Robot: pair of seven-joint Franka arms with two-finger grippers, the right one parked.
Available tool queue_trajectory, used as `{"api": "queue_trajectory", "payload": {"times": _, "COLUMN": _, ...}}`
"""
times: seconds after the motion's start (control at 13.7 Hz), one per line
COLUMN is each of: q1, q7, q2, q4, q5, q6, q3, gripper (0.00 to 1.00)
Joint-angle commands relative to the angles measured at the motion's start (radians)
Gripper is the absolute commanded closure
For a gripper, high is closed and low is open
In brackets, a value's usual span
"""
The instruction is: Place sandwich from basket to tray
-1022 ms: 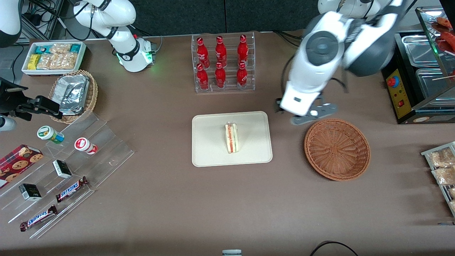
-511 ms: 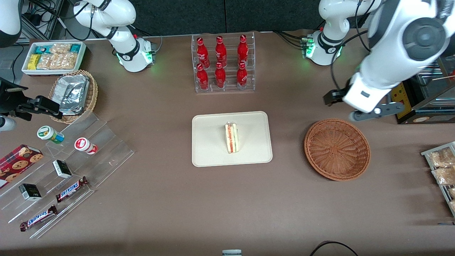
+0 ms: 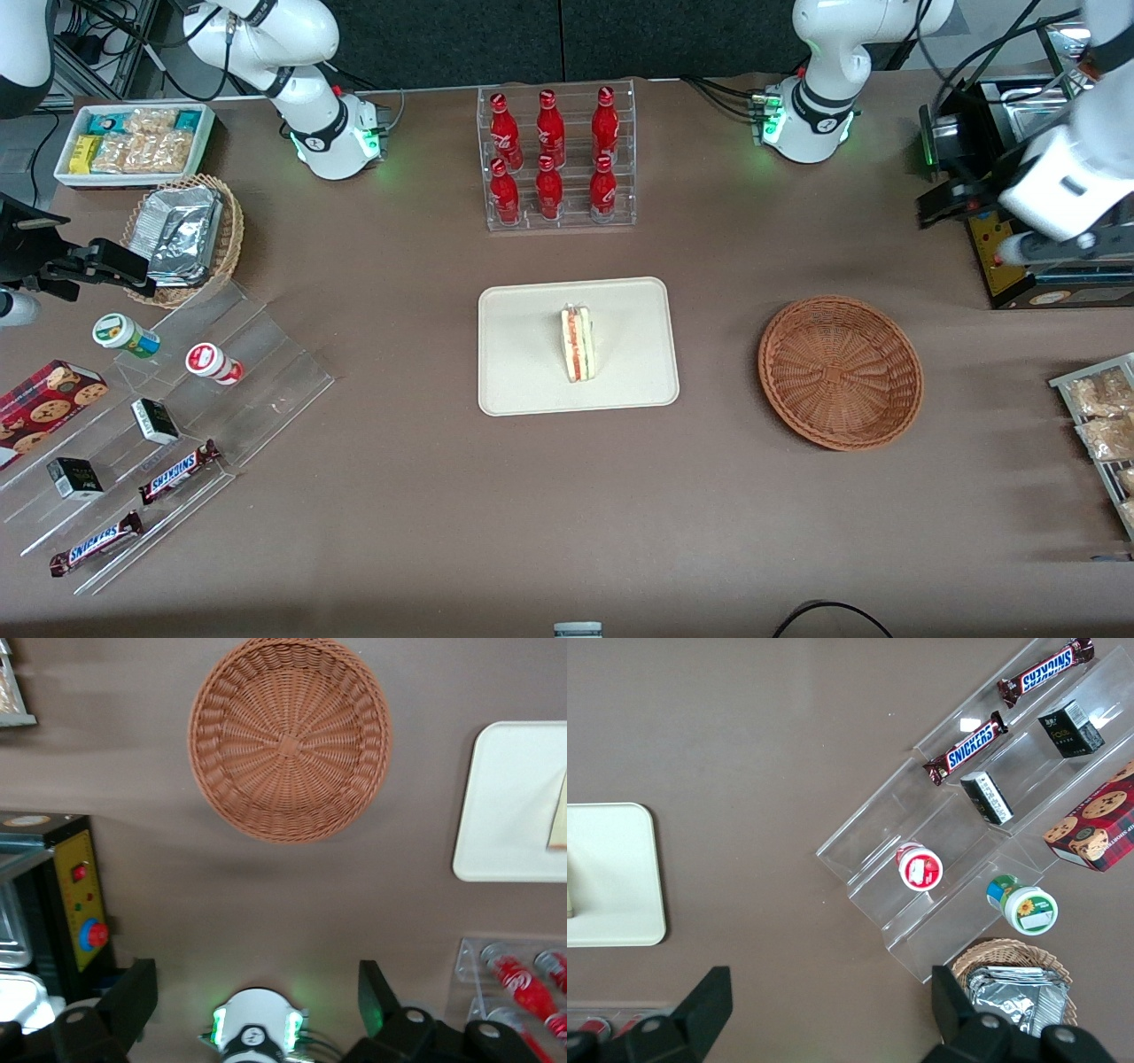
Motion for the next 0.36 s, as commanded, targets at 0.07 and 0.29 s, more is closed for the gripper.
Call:
{"api": "queue_trajectory", "payload": {"times": 0.07, "q1": -0.026, "q7": 0.053, "q2": -0.009, "q4": 0.027, "q5": -0.001, "q6": -0.017, "q3": 0.037, "gripper": 0.0}}
{"api": "queue_trajectory", "payload": {"times": 0.29, "q1": -0.024, "q7": 0.052, "q2": 0.006, "q4": 0.043, "q5": 0.007, "q6": -0.02, "q3": 0.034, "gripper": 0.0}}
